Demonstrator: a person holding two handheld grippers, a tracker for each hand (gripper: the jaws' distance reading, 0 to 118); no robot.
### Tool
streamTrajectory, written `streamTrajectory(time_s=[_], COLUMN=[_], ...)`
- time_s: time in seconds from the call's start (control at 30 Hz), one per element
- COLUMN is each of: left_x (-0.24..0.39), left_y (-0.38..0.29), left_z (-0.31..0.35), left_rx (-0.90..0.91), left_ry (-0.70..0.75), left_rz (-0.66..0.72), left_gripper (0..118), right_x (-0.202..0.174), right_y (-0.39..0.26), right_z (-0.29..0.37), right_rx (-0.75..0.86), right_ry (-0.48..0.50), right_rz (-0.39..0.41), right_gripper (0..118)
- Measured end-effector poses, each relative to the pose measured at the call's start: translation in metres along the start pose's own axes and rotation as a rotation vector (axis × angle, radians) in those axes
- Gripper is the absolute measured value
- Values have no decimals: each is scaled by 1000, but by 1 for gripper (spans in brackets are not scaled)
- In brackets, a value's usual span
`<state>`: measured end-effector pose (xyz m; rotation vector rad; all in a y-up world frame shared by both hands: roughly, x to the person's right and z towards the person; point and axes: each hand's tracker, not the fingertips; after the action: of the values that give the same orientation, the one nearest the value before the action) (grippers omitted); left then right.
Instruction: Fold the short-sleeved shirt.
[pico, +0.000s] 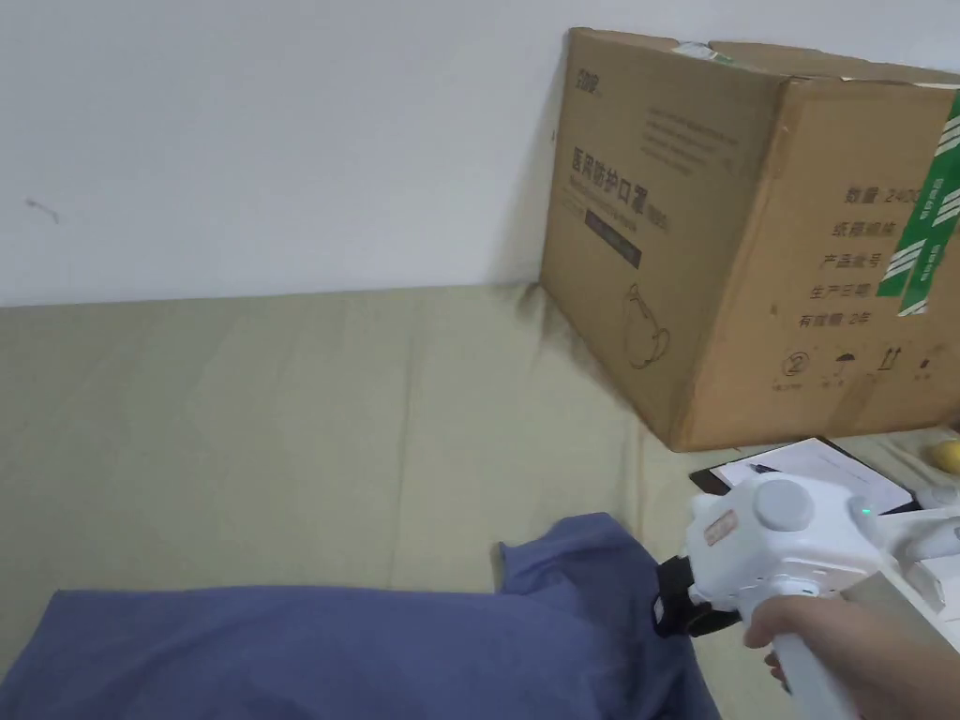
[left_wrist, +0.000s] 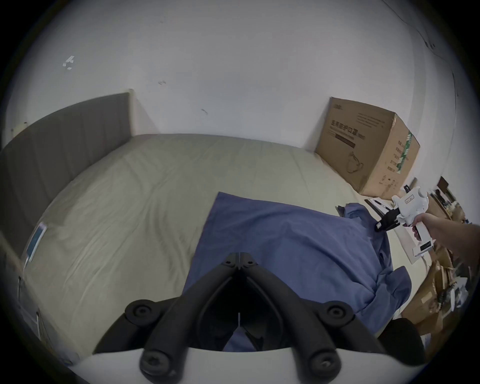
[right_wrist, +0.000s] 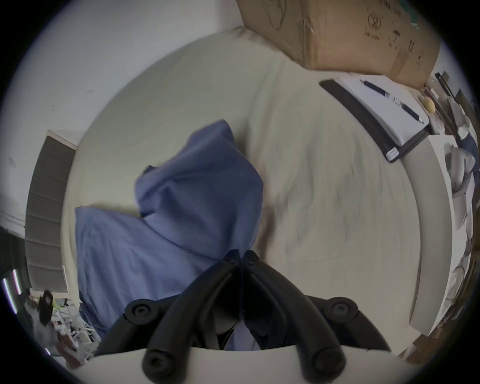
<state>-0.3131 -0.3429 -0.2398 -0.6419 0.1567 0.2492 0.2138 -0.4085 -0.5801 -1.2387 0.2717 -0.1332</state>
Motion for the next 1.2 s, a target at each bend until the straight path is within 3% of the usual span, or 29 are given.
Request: streamTrajectory(time_s=[0.13,0.27,0.3,0.33,0.37,0.4,0.43,0.47,0.57,0.7,0.77,0.8,0.83,0.9,0.93,0.97,1.07,1.2], left_x=[-33,-41,-41,-39,-39,-36,-35,-35,-37,-36,-31,-30,-28,-27,-27,-28,-31,-22], left_y=[65,111,118,124,125,128,130,133,138,120,118,119,118,120,122,123,130,147], left_z=[-98,-187,-209,-227,-241,-255,-266,-276,-306,-339,-331,-327,-323,-307,-301,-296,-271,-203], left_rx=[-228,-371,-402,-436,-445,-449,-437,-435,-437,-611,-550,-551,-547,-525,-514,-510,-449,-363], left_ry=[-36,24,13,-5,-18,0,17,29,43,92,80,75,73,76,72,71,56,53], left_rz=[80,47,23,-17,-51,-92,-90,-92,-65,-132,-211,-181,-164,-193,-197,-188,-110,-150], left_gripper=[0,3,14,35,73,96,110,114,114,106,106,101,94,62,40,5,1,1], right_x=[-1,-14,-14,-9,-9,-10,-11,-8,-11,-11,-9,-10,-11,-14,-17,-20,-26,-35], right_y=[-6,-19,-20,-14,-15,-16,-17,-15,-17,-12,-10,-9,-8,-8,-9,-11,-19,-31], right_z=[12,3,-2,-8,-11,-15,-19,-21,-28,-31,-31,-31,-30,-28,-26,-23,-4,63], right_rx=[31,30,23,6,0,-5,-12,-21,-37,-49,-57,-61,-64,-63,-57,-45,17,133], right_ry=[95,47,47,55,57,60,62,66,64,68,66,66,64,53,46,42,53,106], right_rz=[15,110,107,98,93,89,90,94,114,124,134,136,136,150,176,193,162,127], right_gripper=[1,1,1,1,1,1,1,1,1,1,1,1,1,1,1,1,1,1])
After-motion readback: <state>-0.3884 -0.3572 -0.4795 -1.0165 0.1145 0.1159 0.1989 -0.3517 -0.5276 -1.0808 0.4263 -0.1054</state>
